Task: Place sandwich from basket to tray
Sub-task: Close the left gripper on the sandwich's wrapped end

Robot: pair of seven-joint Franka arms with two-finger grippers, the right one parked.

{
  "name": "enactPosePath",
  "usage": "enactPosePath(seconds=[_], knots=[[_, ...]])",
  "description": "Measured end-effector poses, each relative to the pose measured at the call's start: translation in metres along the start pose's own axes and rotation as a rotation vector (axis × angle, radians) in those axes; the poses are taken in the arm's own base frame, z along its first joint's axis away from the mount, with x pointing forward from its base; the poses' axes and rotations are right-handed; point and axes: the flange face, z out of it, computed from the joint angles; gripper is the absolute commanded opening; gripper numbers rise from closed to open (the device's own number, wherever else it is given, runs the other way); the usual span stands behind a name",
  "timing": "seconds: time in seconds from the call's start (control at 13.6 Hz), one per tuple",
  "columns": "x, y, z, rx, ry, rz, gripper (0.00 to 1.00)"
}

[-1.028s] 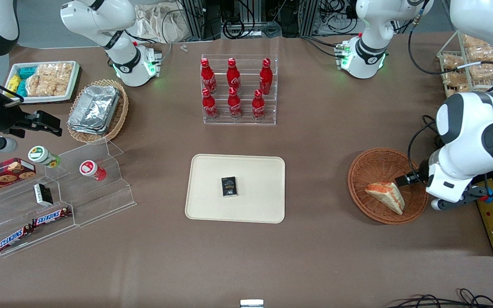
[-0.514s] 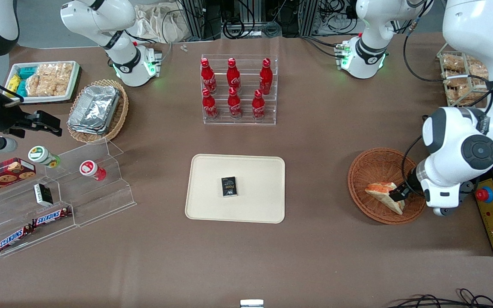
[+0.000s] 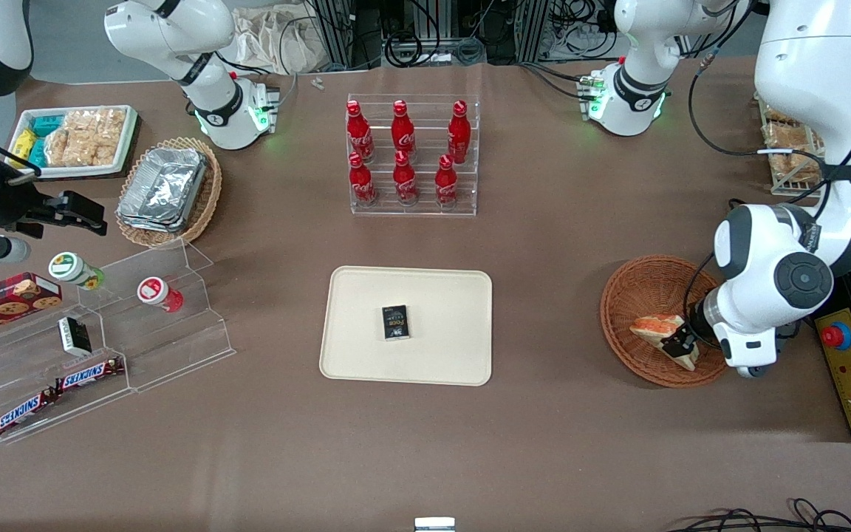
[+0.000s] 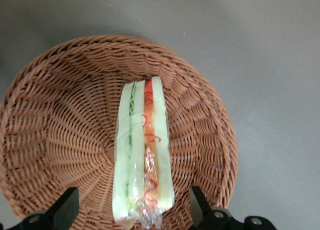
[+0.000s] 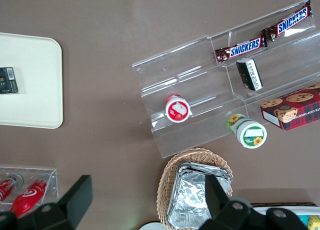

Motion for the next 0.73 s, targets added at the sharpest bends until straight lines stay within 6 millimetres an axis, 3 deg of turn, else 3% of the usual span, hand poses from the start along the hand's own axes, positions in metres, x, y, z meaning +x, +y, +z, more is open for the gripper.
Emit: enactPosePath(seconds=[0.51,0.73], knots=[[-0.003,-0.008,0.031,-0.001,-0.006,-0.005,1.00],[-0.005,-0.009,0.038,-0.010,-0.002,-0.004,0.94]])
